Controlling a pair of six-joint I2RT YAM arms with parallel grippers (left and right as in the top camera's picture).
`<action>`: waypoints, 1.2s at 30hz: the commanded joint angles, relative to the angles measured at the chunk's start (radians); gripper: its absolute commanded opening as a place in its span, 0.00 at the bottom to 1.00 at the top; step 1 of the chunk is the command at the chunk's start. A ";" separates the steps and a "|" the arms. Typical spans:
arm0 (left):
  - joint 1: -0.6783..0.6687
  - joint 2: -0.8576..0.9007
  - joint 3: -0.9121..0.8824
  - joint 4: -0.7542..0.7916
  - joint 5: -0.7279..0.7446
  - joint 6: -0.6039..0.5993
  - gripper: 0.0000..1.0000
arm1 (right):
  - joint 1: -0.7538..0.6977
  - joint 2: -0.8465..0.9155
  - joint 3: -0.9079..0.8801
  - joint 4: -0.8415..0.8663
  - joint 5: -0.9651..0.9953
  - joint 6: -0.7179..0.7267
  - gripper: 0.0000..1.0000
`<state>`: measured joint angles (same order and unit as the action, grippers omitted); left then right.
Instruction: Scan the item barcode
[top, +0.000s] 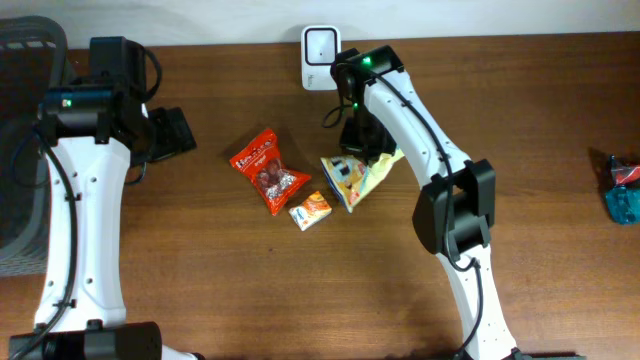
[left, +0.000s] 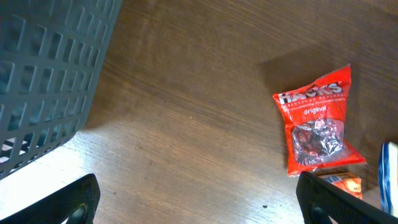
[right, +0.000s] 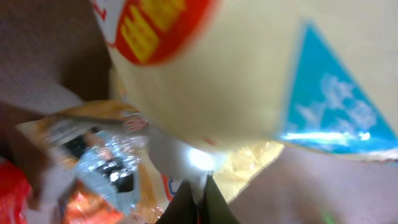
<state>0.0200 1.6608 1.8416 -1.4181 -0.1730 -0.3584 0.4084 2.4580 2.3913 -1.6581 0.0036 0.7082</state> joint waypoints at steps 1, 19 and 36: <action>0.002 -0.004 0.003 -0.001 -0.007 0.008 0.99 | -0.003 -0.051 -0.001 -0.041 0.034 -0.092 0.18; 0.003 -0.004 0.003 -0.001 -0.007 0.008 0.99 | 0.182 -0.045 -0.272 0.122 -0.113 -0.323 0.04; 0.003 -0.004 0.003 -0.001 -0.007 0.008 0.99 | 0.179 -0.053 -0.206 0.447 -0.323 -0.157 0.04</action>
<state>0.0200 1.6608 1.8416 -1.4181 -0.1730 -0.3580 0.6220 2.4355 2.1349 -1.1648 -0.3794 0.5671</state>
